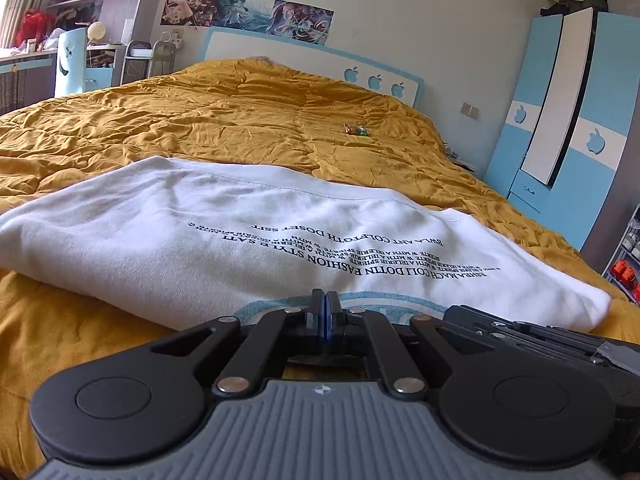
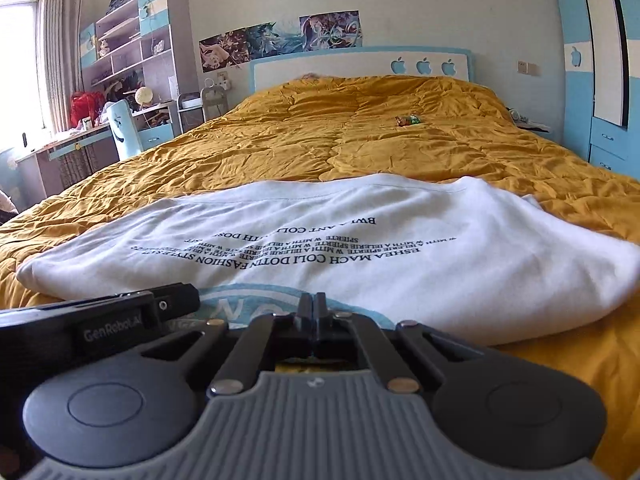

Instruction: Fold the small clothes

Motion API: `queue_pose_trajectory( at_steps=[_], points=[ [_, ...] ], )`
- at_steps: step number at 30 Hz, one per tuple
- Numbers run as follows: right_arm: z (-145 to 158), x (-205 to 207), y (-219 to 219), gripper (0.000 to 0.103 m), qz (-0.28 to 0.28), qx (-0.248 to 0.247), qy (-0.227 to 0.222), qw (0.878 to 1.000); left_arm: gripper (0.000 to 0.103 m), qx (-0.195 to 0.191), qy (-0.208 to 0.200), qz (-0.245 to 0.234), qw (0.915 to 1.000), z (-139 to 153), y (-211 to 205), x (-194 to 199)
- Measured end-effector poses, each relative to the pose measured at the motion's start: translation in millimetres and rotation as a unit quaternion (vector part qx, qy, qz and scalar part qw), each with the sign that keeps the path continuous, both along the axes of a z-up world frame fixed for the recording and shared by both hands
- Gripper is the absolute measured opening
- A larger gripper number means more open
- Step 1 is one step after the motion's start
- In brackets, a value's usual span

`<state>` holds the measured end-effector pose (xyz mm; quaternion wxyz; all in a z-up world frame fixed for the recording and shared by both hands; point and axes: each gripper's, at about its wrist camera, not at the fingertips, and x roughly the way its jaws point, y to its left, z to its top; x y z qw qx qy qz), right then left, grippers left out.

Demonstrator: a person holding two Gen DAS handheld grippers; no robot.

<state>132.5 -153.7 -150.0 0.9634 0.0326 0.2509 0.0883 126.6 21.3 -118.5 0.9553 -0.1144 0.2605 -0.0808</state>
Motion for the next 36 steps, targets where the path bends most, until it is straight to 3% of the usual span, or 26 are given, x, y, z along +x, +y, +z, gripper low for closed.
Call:
queue_pose_trajectory(
  at_steps=[6, 10, 16, 20, 23, 25, 29, 30, 31, 34, 35, 36],
  points=[
    [5, -3, -22, 0.0, -0.017, 0.014, 0.008, 1.0, 0.006, 0.005, 0.005, 0.023, 0.9997, 7, 14, -2],
    [9, -4, -44, 0.0, -0.074, -0.023, 0.003, 0.997, 0.006, -0.006, 0.015, 0.053, 0.9985, 7, 41, 4],
    [11, -3, -94, 0.0, -0.15, 0.005, 0.025, 0.988, 0.006, -0.016, 0.019, 0.073, 0.997, 11, 61, 4],
    [3, -5, -140, 0.0, -0.202, 0.121, 0.058, 0.97, 0.006, -0.037, 0.026, 0.075, 0.9962, 15, 73, 4],
    [9, -10, -146, 0.0, -0.226, 0.111, 0.041, 0.967, 0.006, -0.018, 0.024, 0.126, 0.9916, 17, 89, 0],
    [14, -18, -148, 0.0, -0.242, 0.114, 0.019, 0.963, 0.006, -0.034, 0.043, 0.159, 0.9858, 16, 110, 2],
    [16, -34, -167, 0.0, -0.307, 0.17, -0.001, 0.937, 0.006, -0.075, 0.058, 0.199, 0.9753, 13, 147, 1],
    [16, -35, -171, 0.014, -0.318, 0.177, 0.002, 0.931, 0.006, -0.078, 0.058, 0.203, 0.9743, 14, 150, 0],
    [16, -38, -175, 0.018, -0.326, 0.181, 0.006, 0.928, 0.006, -0.072, 0.055, 0.21, 0.9736, 15, 151, -1],
    [16, -43, -187, 0.016, -0.328, 0.209, 0.004, 0.921, 0.006, -0.041, 0.053, 0.236, 0.9696, 17, 151, -1],
    [16, -47, -189, 0.019, -0.328, 0.217, 0.001, 0.919, 0.006, -0.042, 0.053, 0.239, 0.9686, 17, 152, -2],
    [16, -50, -191, 0.028, -0.328, 0.227, -0.001, 0.917, 0.006, -0.041, 0.053, 0.247, 0.9667, 17, 152, -2]
  ],
)
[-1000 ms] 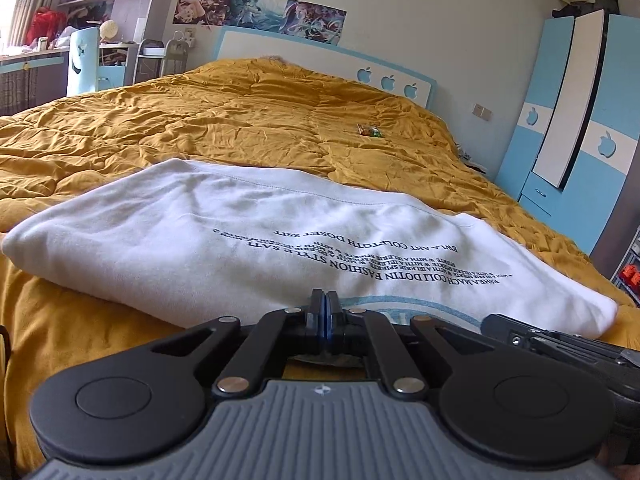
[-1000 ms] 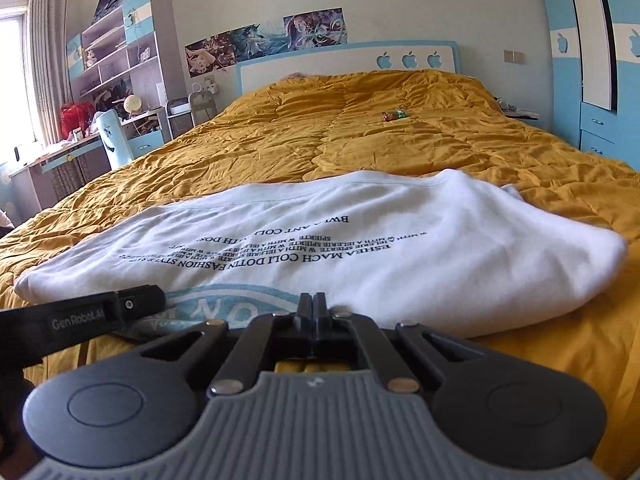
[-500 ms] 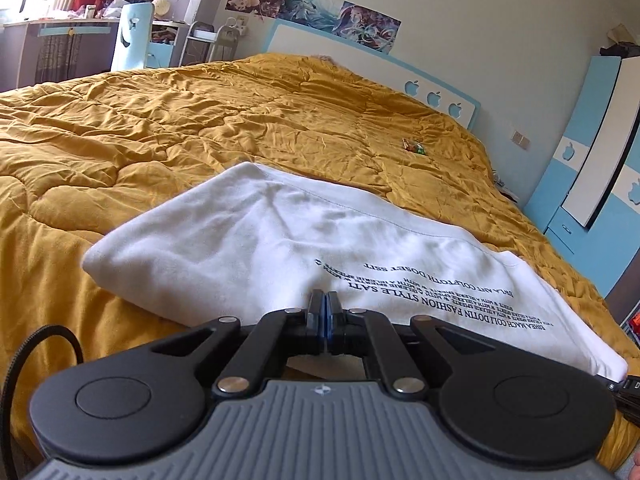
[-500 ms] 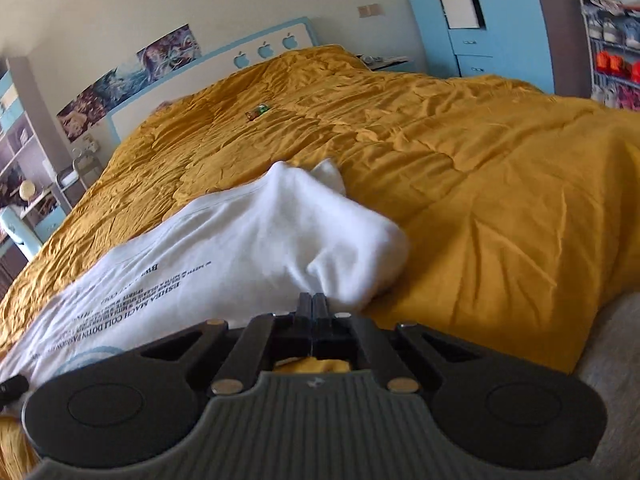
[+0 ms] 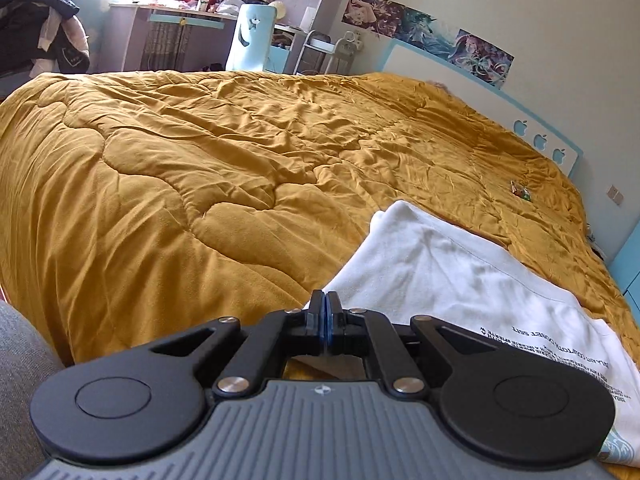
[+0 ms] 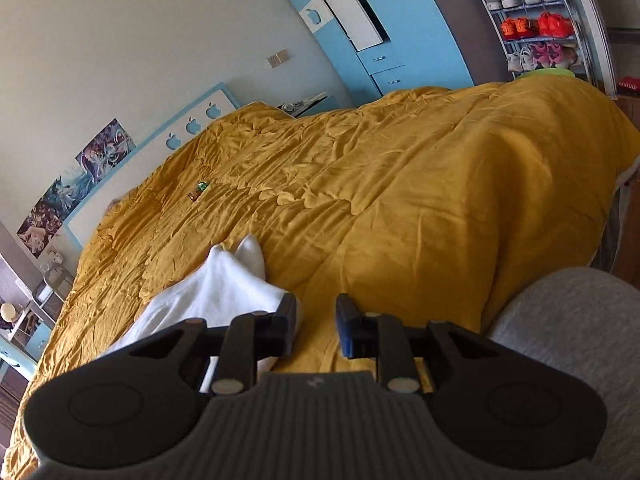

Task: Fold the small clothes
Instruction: 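Grasp the sweatshirt edge with the right gripper and lift it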

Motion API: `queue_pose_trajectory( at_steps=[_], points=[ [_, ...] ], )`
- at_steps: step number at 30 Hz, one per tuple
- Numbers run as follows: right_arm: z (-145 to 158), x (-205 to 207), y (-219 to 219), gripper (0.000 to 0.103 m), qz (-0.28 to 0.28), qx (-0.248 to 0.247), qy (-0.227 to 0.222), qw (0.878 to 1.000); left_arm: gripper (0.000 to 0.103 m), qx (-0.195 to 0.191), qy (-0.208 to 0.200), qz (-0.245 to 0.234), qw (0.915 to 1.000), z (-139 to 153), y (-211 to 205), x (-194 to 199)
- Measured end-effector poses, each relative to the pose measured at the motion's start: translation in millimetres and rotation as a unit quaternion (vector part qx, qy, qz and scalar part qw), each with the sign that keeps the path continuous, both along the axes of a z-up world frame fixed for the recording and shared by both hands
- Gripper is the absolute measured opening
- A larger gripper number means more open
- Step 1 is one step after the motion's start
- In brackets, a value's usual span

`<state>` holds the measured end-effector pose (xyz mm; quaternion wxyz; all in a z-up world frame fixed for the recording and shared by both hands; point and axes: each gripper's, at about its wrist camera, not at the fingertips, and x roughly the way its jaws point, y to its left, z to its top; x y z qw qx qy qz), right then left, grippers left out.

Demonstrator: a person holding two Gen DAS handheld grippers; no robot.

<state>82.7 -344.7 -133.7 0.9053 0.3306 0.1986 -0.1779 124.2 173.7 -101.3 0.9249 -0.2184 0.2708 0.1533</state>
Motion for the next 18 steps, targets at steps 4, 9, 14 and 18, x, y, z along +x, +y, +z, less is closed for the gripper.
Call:
queue_pose_trajectory(
  at_steps=[4, 9, 14, 18],
  points=[
    [-5, -6, -7, 0.081, 0.047, 0.093, -0.049, 0.993, 0.014, 0.009, -0.011, 0.006, 0.9999, 6, -2, -4],
    [-23, 1, 2, 0.082, 0.092, 0.199, -0.046, 0.975, 0.02, 0.034, -0.061, -0.035, 0.9969, 16, -18, -11],
    [-32, 9, 12, 0.083, 0.093, 0.232, -0.044, 0.967, 0.021, 0.053, -0.073, -0.057, 0.9943, 19, -31, -11],
    [-33, 19, 18, 0.083, 0.098, 0.23, -0.046, 0.967, 0.021, 0.056, -0.081, -0.077, 0.9922, 18, -38, -10]
  ],
)
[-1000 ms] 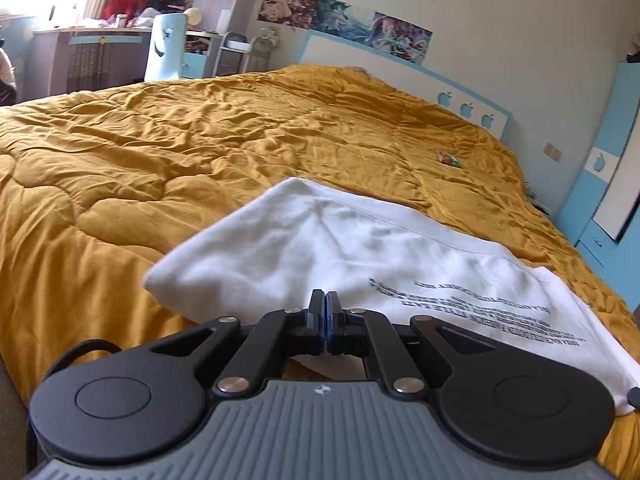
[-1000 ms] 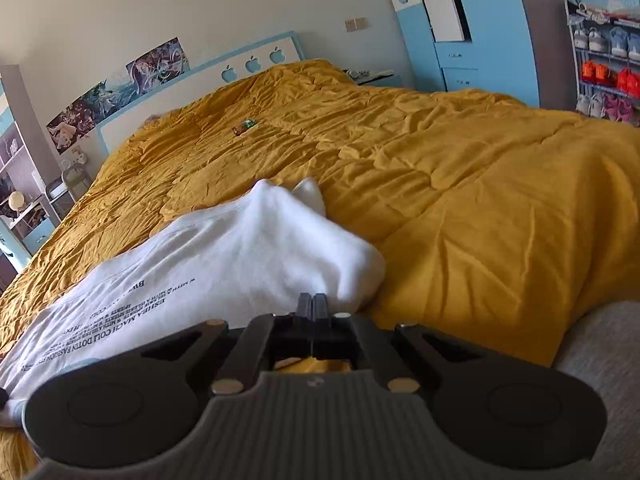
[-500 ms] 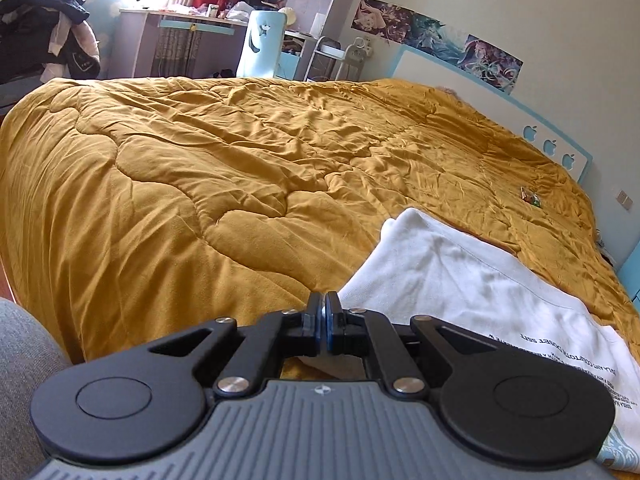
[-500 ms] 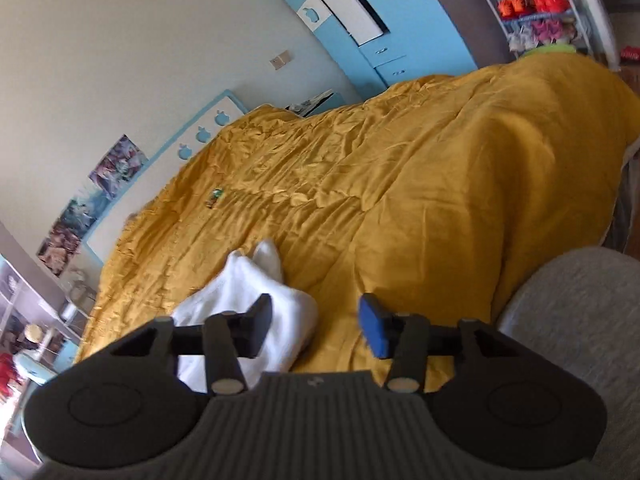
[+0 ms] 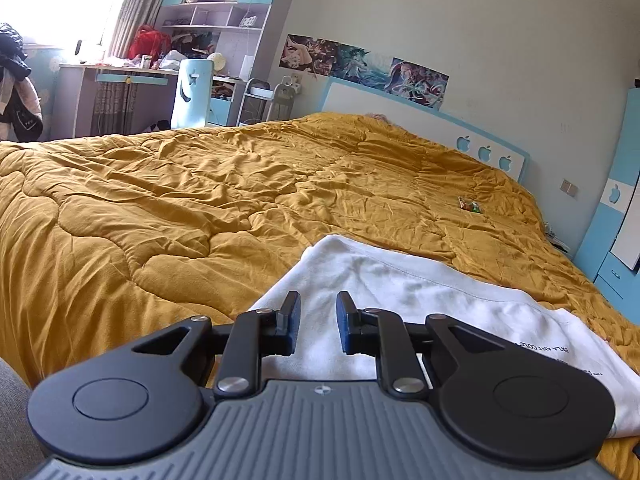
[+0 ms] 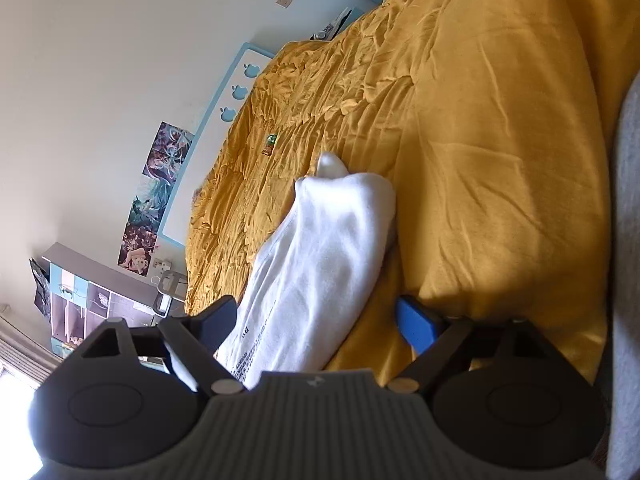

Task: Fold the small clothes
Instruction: 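Grasp the sweatshirt edge with the right gripper and lift it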

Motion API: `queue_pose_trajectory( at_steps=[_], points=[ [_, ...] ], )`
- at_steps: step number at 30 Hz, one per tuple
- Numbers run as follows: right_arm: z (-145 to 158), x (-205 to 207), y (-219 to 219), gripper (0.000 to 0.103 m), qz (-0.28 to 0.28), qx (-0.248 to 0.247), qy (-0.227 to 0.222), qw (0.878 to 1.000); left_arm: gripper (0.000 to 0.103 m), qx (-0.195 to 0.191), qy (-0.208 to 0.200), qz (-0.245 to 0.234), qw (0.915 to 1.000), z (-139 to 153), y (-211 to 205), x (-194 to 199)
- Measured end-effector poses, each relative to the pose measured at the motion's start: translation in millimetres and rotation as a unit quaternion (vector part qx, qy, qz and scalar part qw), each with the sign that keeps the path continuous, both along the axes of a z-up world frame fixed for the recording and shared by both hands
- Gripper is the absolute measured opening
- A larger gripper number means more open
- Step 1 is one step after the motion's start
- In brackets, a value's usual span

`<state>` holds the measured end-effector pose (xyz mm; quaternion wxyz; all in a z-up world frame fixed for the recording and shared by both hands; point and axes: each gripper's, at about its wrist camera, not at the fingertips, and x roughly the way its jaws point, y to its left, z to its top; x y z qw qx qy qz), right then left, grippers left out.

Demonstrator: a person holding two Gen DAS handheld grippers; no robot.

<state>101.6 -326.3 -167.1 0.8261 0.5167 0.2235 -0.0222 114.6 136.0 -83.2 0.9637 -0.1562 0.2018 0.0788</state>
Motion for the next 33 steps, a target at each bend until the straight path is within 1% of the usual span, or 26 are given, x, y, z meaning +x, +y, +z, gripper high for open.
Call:
queue_pose_trajectory(
  at_steps=[2, 4, 7, 9, 11, 12, 13, 14, 15, 16, 18, 20, 21, 23, 24, 25, 26, 27, 28, 29, 30, 33],
  points=[
    [3, 10, 8, 0.083, 0.013, -0.031, 0.008, 0.999, 0.021, -0.001, 0.003, -0.005, 1.0, -2, -1, 2],
    [3, 14, 15, 0.083, 0.009, -0.04, -0.002, 0.999, 0.021, -0.001, 0.011, -0.003, 0.9999, -4, -1, 5],
    [4, 15, 19, 0.083, -0.004, -0.028, -0.032, 0.999, 0.021, -0.009, 0.024, 0.001, 0.9997, -9, 1, 10],
    [3, 17, 18, 0.08, -0.002, -0.009, -0.056, 0.998, 0.021, -0.02, 0.032, 0.004, 0.9993, -11, 4, 12],
    [1, 17, 12, 0.079, -0.01, 0.01, -0.067, 0.998, 0.021, -0.026, 0.037, 0.007, 0.999, -14, 6, 14],
    [0, 19, 10, 0.079, -0.011, 0.013, -0.065, 0.998, 0.021, -0.028, 0.04, 0.008, 0.9988, -15, 7, 15],
    [0, 24, 10, 0.077, -0.011, 0.005, -0.049, 0.999, 0.021, -0.03, 0.043, 0.009, 0.9986, -16, 7, 16],
    [-2, 27, 10, 0.071, -0.014, -0.014, -0.018, 1.0, 0.021, -0.029, 0.044, 0.009, 0.9986, -17, 7, 16],
    [-4, 34, 10, 0.065, -0.02, -0.023, 0.002, 1.0, 0.021, -0.027, 0.044, 0.009, 0.9986, -17, 6, 17],
    [-8, 34, 8, 0.064, -0.031, -0.017, 0.003, 0.999, 0.021, -0.023, 0.045, 0.009, 0.9987, -17, 5, 17],
    [-15, 34, 4, 0.067, -0.06, 0.016, -0.018, 0.998, 0.021, -0.016, 0.045, 0.008, 0.9988, -18, 3, 18],
    [-16, 41, 2, 0.072, -0.057, 0.024, -0.031, 0.998, 0.021, -0.011, 0.047, 0.006, 0.9988, -19, 1, 19],
    [-13, 43, 2, 0.072, -0.052, 0.023, -0.042, 0.997, 0.021, -0.008, 0.047, 0.005, 0.9988, -19, 0, 20],
    [-9, 43, 2, 0.071, -0.034, 0.031, -0.088, 0.995, 0.022, 0.001, 0.05, 0.004, 0.9987, -20, -3, 22],
    [-10, 42, 0, 0.071, -0.027, 0.046, -0.123, 0.991, 0.022, 0.004, 0.051, 0.004, 0.9987, -20, -3, 22],
    [-10, 41, -1, 0.071, -0.023, 0.057, -0.135, 0.989, 0.023, 0.005, 0.051, 0.004, 0.9987, -20, -4, 22],
    [-11, 43, -2, 0.071, -0.022, 0.059, -0.129, 0.99, 0.023, 0.005, 0.051, 0.005, 0.9987, -21, -4, 22],
    [-12, 48, -2, 0.067, -0.023, 0.048, -0.096, 0.994, 0.023, 0.005, 0.052, 0.005, 0.9986, -21, -4, 23],
    [-15, 55, -1, 0.062, -0.022, 0.035, -0.051, 0.998, 0.023, 0.006, 0.052, 0.005, 0.9986, -21, -4, 23],
    [-18, 58, 0, 0.048, -0.022, 0.025, -0.028, 0.999, 0.024, 0.006, 0.052, 0.005, 0.9986, -21, -4, 23],
    [-20, 56, 2, 0.041, -0.029, 0.009, -0.013, 0.999, 0.025, 0.011, 0.053, 0.005, 0.9985, -21, -5, 24],
    [-21, 55, 4, 0.041, -0.031, -0.004, -0.017, 0.999, 0.025, 0.02, 0.054, 0.004, 0.9983, -21, -6, 24]
  ],
)
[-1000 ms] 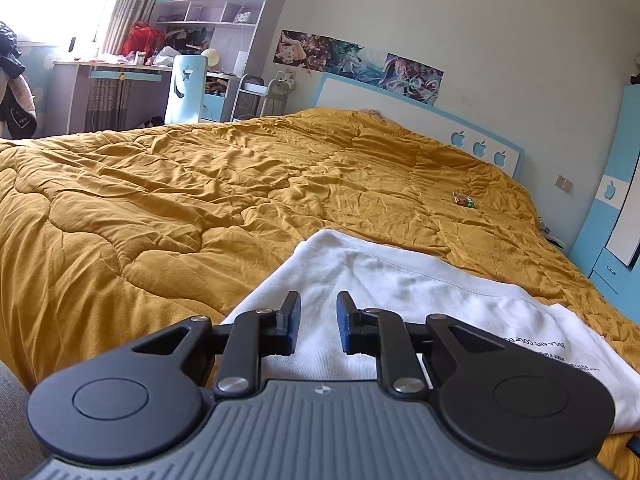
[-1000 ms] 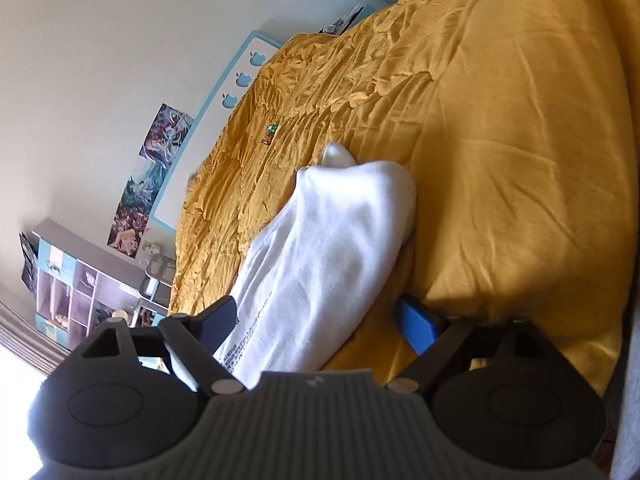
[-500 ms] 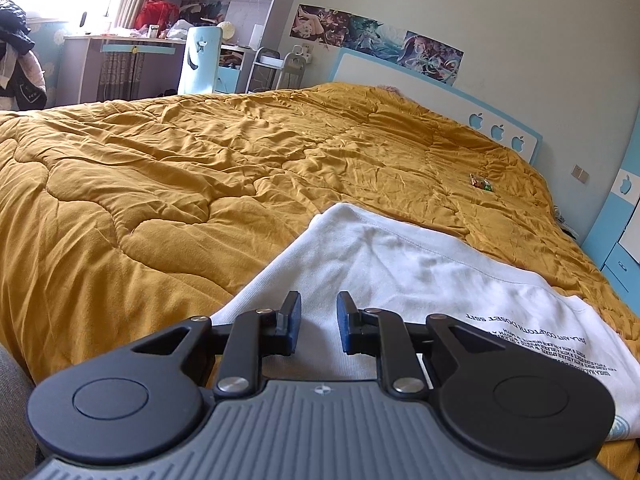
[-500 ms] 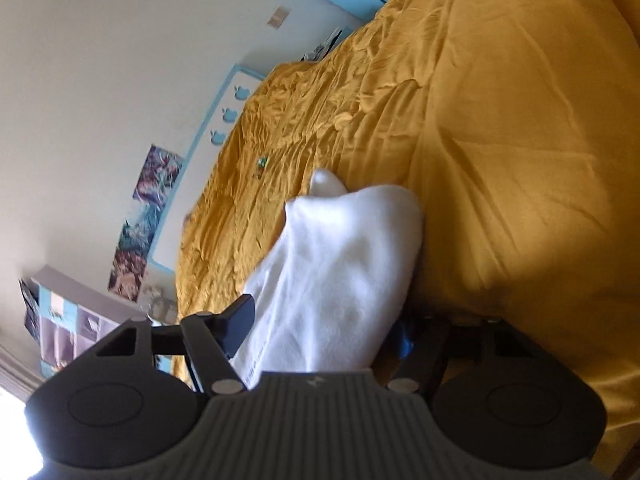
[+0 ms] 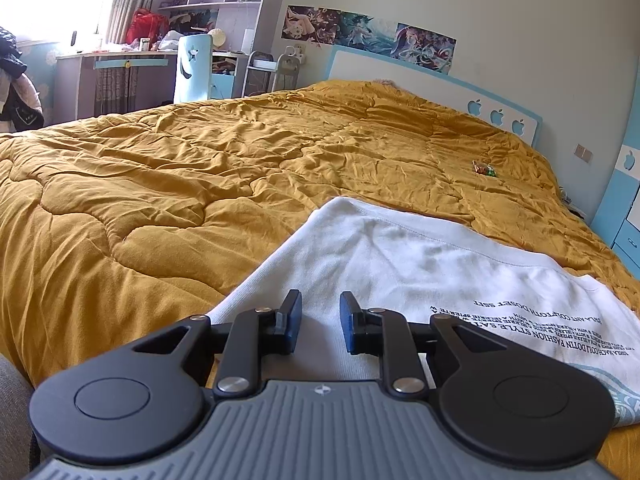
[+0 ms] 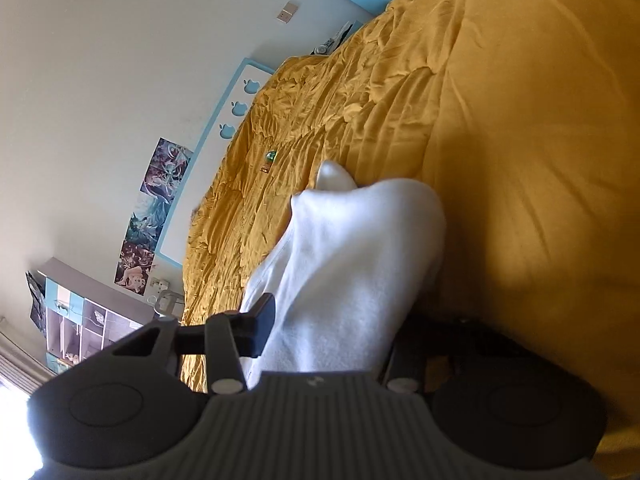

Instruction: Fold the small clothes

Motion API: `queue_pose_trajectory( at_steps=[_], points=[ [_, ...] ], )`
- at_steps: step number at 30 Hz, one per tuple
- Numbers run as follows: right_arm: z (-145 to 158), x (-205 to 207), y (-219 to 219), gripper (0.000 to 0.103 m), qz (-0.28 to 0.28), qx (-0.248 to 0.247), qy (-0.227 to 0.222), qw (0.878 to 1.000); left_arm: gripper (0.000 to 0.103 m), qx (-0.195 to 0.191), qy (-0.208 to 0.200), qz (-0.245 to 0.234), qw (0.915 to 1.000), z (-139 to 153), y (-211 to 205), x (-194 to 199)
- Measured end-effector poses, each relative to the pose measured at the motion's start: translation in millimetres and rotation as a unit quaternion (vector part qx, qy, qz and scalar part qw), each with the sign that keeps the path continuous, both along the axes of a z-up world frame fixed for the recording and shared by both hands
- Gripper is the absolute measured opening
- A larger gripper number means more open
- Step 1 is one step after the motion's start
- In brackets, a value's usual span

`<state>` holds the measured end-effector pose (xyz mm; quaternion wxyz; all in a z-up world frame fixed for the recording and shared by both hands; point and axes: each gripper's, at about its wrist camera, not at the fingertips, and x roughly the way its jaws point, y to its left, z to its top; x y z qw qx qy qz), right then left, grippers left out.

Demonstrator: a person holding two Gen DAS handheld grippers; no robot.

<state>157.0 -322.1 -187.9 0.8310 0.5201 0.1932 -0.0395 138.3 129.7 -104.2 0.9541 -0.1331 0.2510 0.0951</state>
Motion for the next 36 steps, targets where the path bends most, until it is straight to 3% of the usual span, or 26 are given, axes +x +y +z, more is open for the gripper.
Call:
queue_pose_trajectory(
  at_steps=[2, 5, 6, 8, 13, 17, 20, 25, 30, 36],
  points=[
    [-1, -1, -1, 0.039, -0.003, 0.005, -0.005, 1.0, 0.025, -0.002, 0.0, 0.0, 1.0, 0, 0, 0],
    [-6, -4, -3, 0.022, -0.012, 0.02, -0.01, 1.0, 0.025, -0.006, 0.0, 0.0, 1.0, 0, 0, -1],
    [-4, -3, -4, 0.016, -0.008, 0.013, -0.005, 1.0, 0.025, -0.01, 0.0, -0.001, 0.9999, 1, 1, 0],
    [1, -2, -2, 0.014, -0.002, -0.013, -0.002, 1.0, 0.025, -0.016, 0.0, -0.001, 0.9999, 1, 1, 0],
    [29, 3, 16, 0.013, -0.005, -0.116, 0.027, 0.993, 0.025, -0.014, 0.008, 0.004, 0.9999, 2, 4, 0],
    [55, 7, 41, 0.013, 0.002, -0.226, 0.025, 0.974, 0.025, -0.02, 0.006, 0.006, 0.9998, 4, 8, 0],
    [69, 8, 54, 0.013, 0.008, -0.27, 0.011, 0.963, 0.025, -0.034, 0.005, 0.012, 0.9993, 5, 15, 0],
    [88, 10, 69, 0.012, 0.012, -0.309, -0.004, 0.951, 0.025, -0.069, 0.001, 0.015, 0.9975, 6, 28, -3],
    [104, 16, 84, 0.012, 0.023, -0.334, -0.032, 0.942, 0.025, -0.074, -0.009, 0.012, 0.9971, 12, 36, -7],
    [127, 20, 114, 0.012, 0.045, -0.382, -0.073, 0.92, 0.025, -0.03, -0.028, -0.006, 0.9991, 23, 32, -14]
  ],
)
